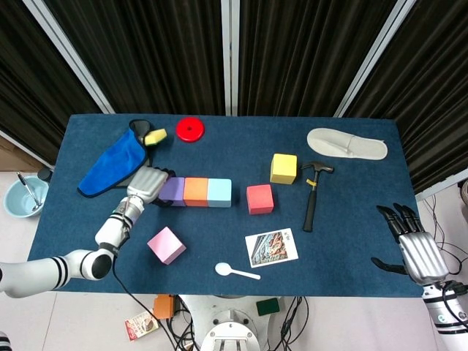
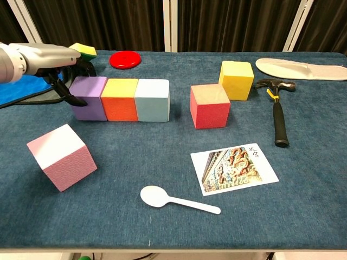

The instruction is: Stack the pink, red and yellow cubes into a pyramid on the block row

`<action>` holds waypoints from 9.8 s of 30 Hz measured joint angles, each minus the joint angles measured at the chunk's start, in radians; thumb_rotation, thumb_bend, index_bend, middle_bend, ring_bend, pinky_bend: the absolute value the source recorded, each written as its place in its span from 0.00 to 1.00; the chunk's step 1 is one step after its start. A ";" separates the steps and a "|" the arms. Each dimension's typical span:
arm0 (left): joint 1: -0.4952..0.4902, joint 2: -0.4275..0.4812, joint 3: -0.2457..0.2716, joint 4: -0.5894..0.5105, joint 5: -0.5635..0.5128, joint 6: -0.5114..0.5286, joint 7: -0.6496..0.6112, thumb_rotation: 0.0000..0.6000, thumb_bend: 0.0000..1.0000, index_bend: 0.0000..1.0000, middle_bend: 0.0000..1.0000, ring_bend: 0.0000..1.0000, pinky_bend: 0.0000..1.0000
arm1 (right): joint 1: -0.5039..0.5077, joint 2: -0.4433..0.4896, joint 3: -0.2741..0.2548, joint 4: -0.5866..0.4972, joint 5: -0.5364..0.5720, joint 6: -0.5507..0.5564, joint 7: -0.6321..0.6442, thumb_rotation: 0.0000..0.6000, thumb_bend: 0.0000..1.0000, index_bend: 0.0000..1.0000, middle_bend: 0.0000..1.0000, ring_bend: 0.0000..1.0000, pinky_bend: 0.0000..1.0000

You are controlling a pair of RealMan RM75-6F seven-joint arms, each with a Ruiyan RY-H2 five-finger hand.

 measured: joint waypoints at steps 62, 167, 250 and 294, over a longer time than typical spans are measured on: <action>0.005 0.139 0.045 -0.170 -0.077 0.077 0.084 0.87 0.18 0.12 0.06 0.14 0.27 | 0.006 -0.007 0.008 0.019 -0.003 -0.005 0.026 1.00 0.06 0.00 0.07 0.00 0.04; 0.232 0.278 0.214 -0.440 0.578 0.046 0.246 1.00 0.18 0.10 0.04 0.08 0.17 | 0.001 -0.018 -0.005 -0.036 -0.040 0.019 -0.047 1.00 0.06 0.00 0.07 0.00 0.04; -0.382 0.185 0.059 -0.296 -0.505 0.048 0.400 0.70 0.17 0.31 0.29 0.27 0.30 | 0.002 -0.023 0.000 0.024 -0.004 0.002 0.052 1.00 0.06 0.00 0.07 0.00 0.04; -0.451 0.189 0.124 -0.326 -0.561 0.085 0.441 0.70 0.17 0.28 0.26 0.27 0.30 | 0.003 -0.026 0.000 0.031 -0.002 -0.005 0.062 1.00 0.06 0.00 0.07 0.00 0.04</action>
